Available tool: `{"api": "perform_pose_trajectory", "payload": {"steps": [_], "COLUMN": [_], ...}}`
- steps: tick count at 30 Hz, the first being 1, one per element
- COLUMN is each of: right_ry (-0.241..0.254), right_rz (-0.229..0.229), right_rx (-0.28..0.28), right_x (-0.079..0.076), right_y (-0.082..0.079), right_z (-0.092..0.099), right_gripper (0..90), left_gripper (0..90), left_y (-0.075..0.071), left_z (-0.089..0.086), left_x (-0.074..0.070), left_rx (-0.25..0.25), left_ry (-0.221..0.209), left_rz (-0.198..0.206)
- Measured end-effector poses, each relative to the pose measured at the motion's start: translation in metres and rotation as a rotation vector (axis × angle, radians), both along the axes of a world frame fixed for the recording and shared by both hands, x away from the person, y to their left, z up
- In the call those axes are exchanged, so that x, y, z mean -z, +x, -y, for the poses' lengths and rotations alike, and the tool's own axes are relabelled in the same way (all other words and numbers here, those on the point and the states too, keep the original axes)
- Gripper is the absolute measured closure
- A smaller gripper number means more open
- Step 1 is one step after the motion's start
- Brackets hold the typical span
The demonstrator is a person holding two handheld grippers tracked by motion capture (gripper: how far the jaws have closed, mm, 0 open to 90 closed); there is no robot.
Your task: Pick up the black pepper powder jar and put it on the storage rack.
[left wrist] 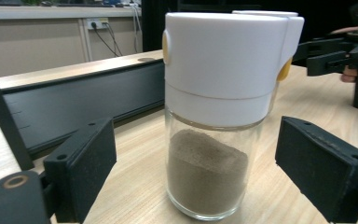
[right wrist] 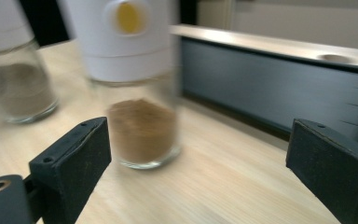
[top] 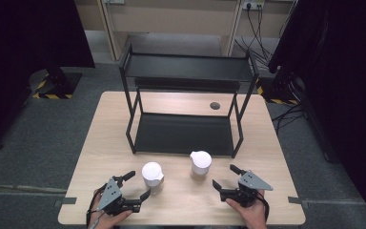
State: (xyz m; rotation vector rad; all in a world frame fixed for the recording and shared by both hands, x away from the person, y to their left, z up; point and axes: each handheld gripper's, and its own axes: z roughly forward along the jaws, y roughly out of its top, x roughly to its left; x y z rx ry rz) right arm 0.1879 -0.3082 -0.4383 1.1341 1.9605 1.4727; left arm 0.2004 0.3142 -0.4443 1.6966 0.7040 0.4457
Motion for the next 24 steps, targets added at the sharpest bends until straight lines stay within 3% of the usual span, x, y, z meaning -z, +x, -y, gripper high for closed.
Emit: {"api": "perform_pose_trajectory", "payload": {"steps": [5, 12, 24], "right_ry": [0.024, 0.024, 0.030], "right_rz": [0.010, 0.015, 0.002], "right_rx": [0.038, 0.036, 0.039], "right_x": [0.003, 0.004, 0.003], "right_y": [-0.006, -0.006, -0.005], "right_z": [0.001, 0.002, 0.003], "right_gripper": [6.5, 6.5, 6.5], "left_gripper": [11.7, 11.2, 11.2], "left_y": [-0.002, -0.002, 0.004], "left_z": [0.003, 0.002, 0.014], "left_x": [0.000, 0.004, 0.002], "left_rx": [-0.009, 0.002, 0.046], "left_ry": [0.007, -0.020, 0.000], "left_rz": [0.009, 0.014, 0.035]}}
